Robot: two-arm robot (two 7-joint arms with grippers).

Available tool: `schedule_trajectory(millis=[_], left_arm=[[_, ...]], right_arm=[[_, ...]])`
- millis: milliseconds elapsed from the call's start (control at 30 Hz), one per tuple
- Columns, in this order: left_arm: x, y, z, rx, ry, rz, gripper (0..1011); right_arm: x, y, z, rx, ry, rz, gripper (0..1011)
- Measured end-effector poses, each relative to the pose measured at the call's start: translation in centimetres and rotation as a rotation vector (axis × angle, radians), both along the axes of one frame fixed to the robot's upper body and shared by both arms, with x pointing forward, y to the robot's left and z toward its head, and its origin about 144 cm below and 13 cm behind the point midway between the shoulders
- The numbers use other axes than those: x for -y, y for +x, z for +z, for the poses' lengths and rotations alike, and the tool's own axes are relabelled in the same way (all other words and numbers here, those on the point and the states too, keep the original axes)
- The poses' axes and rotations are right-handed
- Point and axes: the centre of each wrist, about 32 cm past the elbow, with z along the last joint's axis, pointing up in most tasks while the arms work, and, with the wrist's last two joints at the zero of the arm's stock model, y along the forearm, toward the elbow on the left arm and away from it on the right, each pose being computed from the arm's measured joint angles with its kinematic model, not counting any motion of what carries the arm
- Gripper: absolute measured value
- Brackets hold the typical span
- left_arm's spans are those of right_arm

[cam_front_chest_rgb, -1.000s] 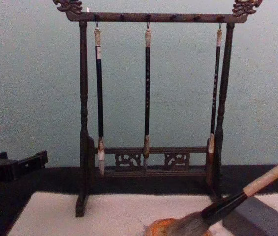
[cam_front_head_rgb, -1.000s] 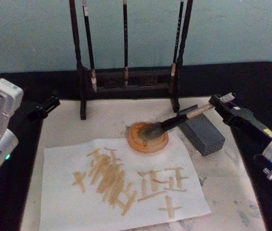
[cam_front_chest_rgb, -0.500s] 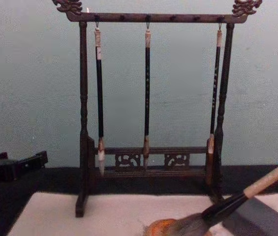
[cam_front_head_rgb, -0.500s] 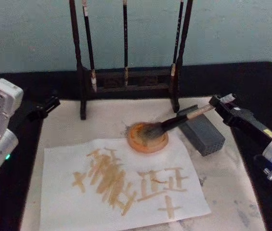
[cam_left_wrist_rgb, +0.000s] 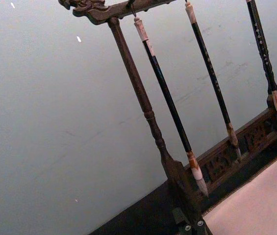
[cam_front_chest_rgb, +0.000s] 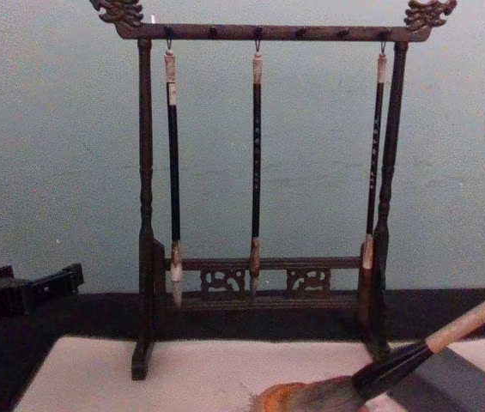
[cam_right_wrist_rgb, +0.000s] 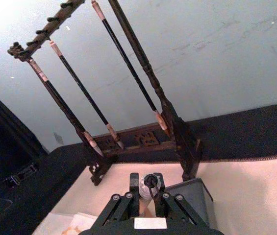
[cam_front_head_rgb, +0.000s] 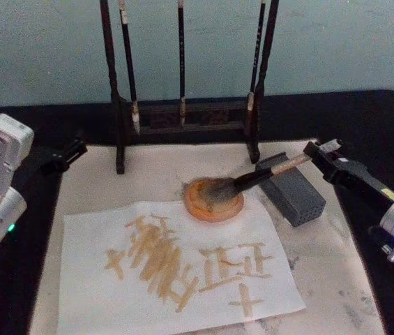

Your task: Pick up the brush from the inkstone, write on the paper, then place the brush back to its original position.

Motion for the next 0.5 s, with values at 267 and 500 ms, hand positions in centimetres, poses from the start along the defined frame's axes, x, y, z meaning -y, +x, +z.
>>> schedule_trajectory(millis=[267, 500], left_arm=[[0.00, 0.00, 0.00, 0.000, 0.000, 0.000, 1002], [0.00, 0.00, 0.00, 0.000, 0.000, 0.000, 1002]], right_arm=[[0.17, 0.09, 0.20, -0.028, -0.025, -0.007, 163], [0.13, 0.09, 0.19, -0.027, -0.025, -0.007, 163]])
